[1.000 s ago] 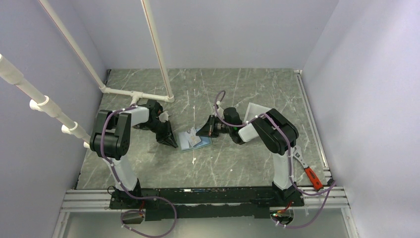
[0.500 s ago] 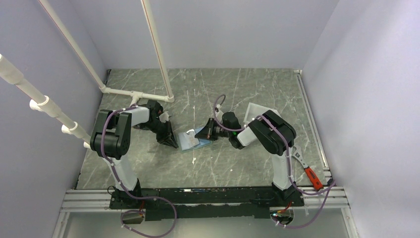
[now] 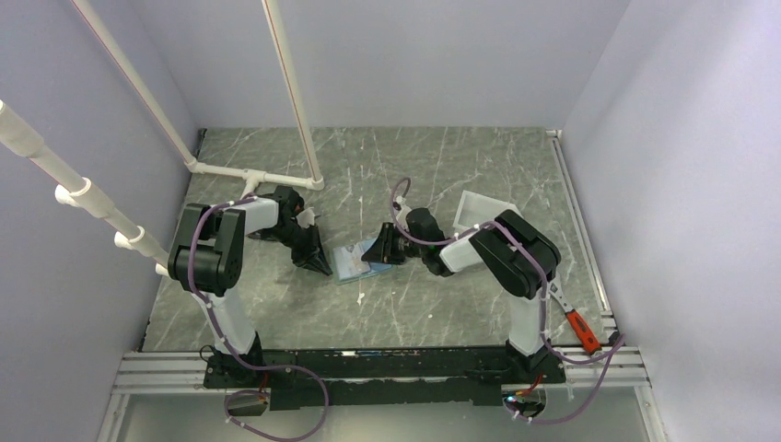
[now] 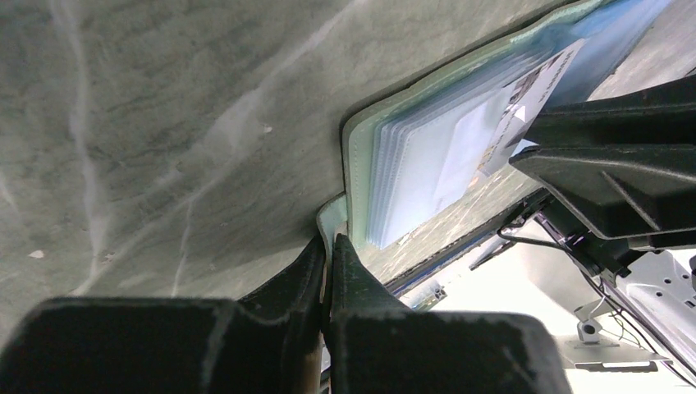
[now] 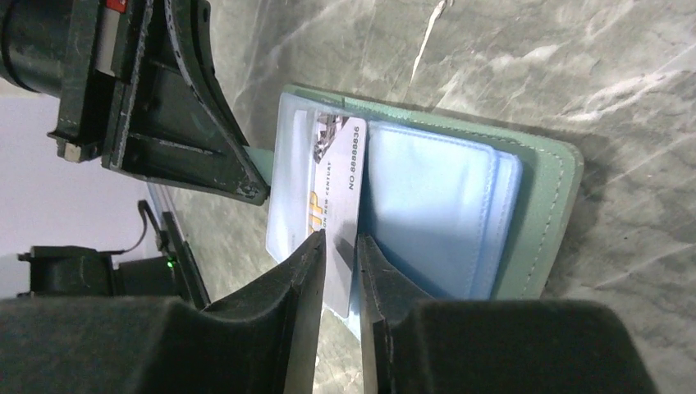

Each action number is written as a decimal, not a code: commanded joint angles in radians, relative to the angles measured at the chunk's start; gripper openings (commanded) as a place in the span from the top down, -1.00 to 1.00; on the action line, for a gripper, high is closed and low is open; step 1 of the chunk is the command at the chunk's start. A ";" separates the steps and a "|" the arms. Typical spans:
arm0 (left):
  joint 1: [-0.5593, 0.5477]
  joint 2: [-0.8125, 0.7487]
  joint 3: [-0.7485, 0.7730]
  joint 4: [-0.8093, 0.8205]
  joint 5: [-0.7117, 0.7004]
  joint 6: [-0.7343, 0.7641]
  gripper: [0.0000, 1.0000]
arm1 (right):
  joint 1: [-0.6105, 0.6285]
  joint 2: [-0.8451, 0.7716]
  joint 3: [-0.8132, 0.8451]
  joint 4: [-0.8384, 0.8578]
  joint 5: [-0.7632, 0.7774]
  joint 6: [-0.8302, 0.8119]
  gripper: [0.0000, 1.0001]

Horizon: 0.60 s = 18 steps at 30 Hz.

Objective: Put the credit cards into the card holder
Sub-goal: Insert the credit card into the card holder.

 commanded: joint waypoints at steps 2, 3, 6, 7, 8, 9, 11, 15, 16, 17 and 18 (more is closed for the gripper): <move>-0.011 0.012 0.004 0.014 -0.004 0.013 1.00 | 0.018 -0.034 0.007 -0.155 -0.002 -0.119 0.49; -0.011 0.012 0.003 0.015 -0.002 0.013 1.00 | 0.023 -0.029 0.009 -0.147 -0.014 -0.118 0.46; -0.013 0.012 0.001 0.020 0.007 0.013 1.00 | 0.038 -0.013 0.031 -0.133 -0.031 -0.112 0.44; -0.013 0.013 0.001 0.021 0.009 0.013 1.00 | 0.045 -0.012 0.040 -0.134 -0.030 -0.113 0.44; -0.015 0.011 -0.001 0.021 0.011 0.013 1.00 | 0.052 -0.012 0.051 -0.140 -0.026 -0.116 0.44; -0.016 0.011 -0.001 0.023 0.012 0.013 1.00 | 0.061 -0.013 0.061 -0.154 -0.020 -0.119 0.44; -0.020 0.009 -0.002 0.023 0.012 0.012 1.00 | 0.078 -0.014 0.078 -0.166 -0.009 -0.121 0.46; -0.023 0.007 -0.001 0.025 0.016 0.011 1.00 | 0.119 -0.012 0.103 -0.177 0.011 -0.111 0.48; -0.024 0.006 -0.001 0.025 0.015 0.012 1.00 | 0.125 -0.007 0.110 -0.180 0.013 -0.112 0.47; -0.024 0.007 0.000 0.023 0.013 0.014 1.00 | 0.127 -0.005 0.116 -0.196 0.024 -0.122 0.47; -0.024 0.006 0.000 0.020 0.009 0.015 1.00 | 0.126 -0.005 0.122 -0.214 0.034 -0.136 0.47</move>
